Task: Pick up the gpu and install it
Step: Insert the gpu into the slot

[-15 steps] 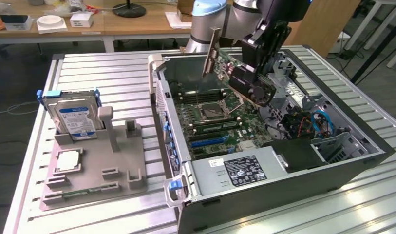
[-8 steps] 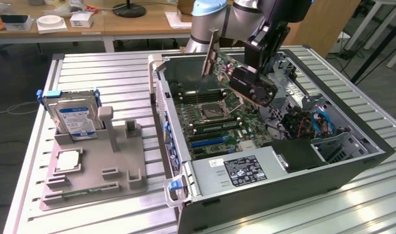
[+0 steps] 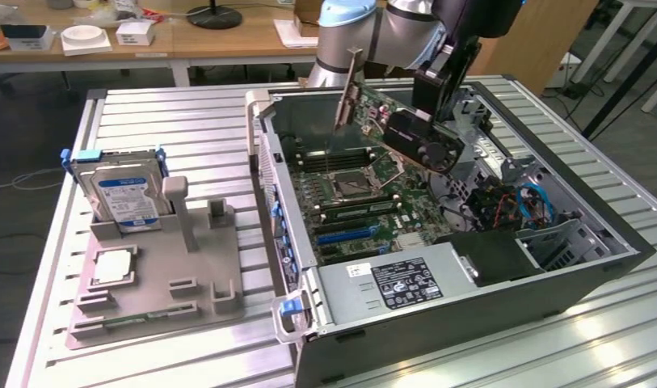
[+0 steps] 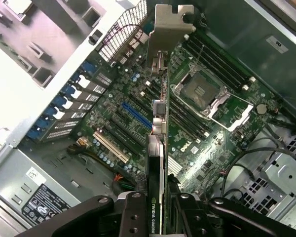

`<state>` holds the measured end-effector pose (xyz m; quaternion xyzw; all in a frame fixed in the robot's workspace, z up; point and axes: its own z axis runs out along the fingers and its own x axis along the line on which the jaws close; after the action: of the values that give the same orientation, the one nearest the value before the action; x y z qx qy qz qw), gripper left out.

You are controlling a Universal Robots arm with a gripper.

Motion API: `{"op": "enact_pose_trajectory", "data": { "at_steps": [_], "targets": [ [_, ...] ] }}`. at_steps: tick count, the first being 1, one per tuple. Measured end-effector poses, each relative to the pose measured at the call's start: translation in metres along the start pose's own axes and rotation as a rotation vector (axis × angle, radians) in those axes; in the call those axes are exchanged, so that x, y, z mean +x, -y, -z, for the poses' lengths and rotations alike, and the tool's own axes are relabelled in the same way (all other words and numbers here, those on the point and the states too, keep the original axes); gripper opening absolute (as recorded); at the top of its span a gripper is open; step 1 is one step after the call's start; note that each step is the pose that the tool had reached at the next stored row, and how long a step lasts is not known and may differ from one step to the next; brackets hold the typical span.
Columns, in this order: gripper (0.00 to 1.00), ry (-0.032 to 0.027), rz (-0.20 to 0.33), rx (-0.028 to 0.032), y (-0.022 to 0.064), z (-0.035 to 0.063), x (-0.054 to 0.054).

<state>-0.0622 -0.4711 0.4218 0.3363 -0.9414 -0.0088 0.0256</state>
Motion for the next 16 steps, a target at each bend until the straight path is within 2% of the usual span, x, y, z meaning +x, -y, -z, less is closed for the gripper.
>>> {"op": "enact_pose_trajectory", "data": {
  "at_steps": [8,16],
  "targets": [
    [0.26,0.0008,0.078,-0.0010,0.0017,-0.0005,-0.0019],
    [0.26,0.0057,0.139,-0.0065,0.0040,-0.0007,-0.0049]
  ]
}}
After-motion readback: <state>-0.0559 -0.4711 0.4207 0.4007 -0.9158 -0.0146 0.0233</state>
